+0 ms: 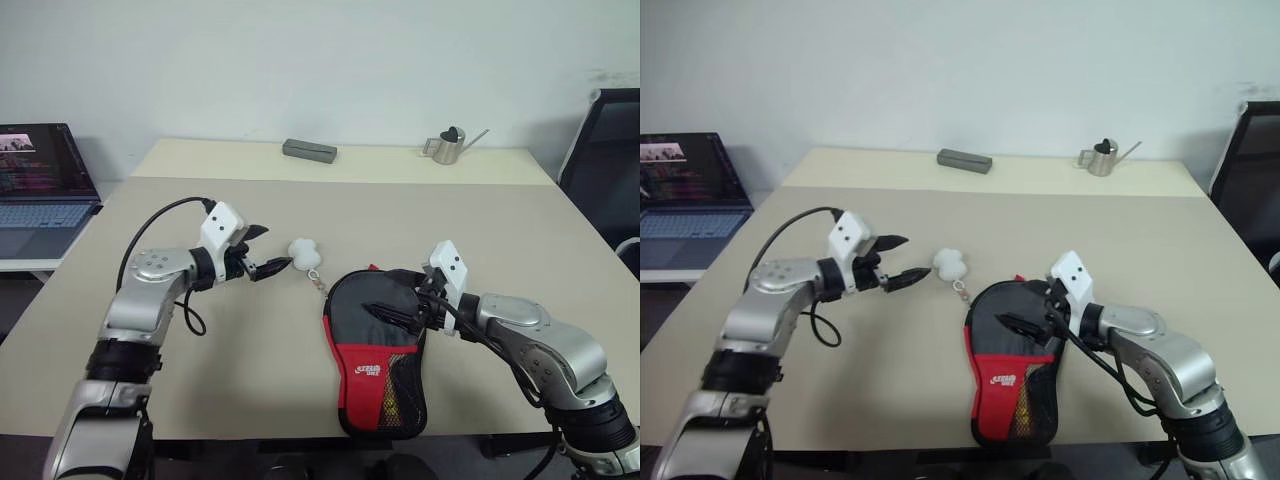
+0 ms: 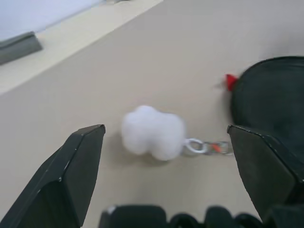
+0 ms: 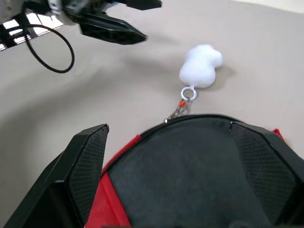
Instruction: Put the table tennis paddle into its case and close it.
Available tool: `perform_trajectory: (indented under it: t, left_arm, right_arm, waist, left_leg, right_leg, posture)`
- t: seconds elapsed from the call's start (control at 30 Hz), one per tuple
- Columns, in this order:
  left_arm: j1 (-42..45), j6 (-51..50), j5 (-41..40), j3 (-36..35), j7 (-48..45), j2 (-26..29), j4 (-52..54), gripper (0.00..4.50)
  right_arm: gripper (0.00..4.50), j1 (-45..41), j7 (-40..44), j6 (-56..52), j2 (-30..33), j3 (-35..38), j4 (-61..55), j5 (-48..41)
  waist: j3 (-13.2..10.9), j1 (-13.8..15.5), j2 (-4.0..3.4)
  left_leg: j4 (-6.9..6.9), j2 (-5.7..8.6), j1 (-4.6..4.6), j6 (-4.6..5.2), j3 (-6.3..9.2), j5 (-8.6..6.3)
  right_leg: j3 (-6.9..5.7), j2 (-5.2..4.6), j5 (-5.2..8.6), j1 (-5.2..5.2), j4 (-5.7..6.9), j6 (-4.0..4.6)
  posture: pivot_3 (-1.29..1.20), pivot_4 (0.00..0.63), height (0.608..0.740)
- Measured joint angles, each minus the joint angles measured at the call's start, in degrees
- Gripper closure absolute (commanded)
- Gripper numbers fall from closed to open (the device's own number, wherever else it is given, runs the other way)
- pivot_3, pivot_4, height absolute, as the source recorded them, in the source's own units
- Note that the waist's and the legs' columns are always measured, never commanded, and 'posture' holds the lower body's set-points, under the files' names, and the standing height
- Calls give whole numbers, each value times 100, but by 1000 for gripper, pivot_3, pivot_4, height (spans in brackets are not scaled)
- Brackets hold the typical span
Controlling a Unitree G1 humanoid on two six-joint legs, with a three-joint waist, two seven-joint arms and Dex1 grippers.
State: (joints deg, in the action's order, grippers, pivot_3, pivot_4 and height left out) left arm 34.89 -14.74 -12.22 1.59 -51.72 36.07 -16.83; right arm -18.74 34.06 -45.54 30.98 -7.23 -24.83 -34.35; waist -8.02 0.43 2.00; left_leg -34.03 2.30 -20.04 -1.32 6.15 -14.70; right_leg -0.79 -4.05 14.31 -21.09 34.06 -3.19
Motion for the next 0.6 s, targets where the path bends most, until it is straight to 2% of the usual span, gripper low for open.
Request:
perform_trajectory:
  t: [0.23, 0.4, 0.6]
  left_arm:
    - [1109, 1200, 833, 361, 409, -478, -1974, 0]
    - [2053, 2100, 1504, 588, 1159, -921, -3775, 0]
    - [2298, 2688, 1981, 800, 1320, -1297, -4963, 0]
  right_arm:
    - [26, 8, 256, -23, 30, -200, -63, 24]
    - [26, 6, 180, -16, -121, -203, -79, 119]
    - [26, 80, 27, -27, -282, -203, -180, 158]
  waist:
    - [12, -2, 19]
    - [16, -1, 25]
    - [16, -37, 26]
  left_leg:
    - [-3, 4, 0, 0, -6, 0]
    - [-5, 7, 0, 1, -10, 1]
    - [-5, 10, -1, 1, -15, 0]
  right_leg:
    - [-8, 2, -4, -3, 1, -6]
    - [-10, 8, -9, -1, 2, -16]
    - [-8, 16, -10, 2, 7, -18]
  posture:
    - [0, 150, 740]
    - [0, 150, 740]
    - [0, 150, 740]
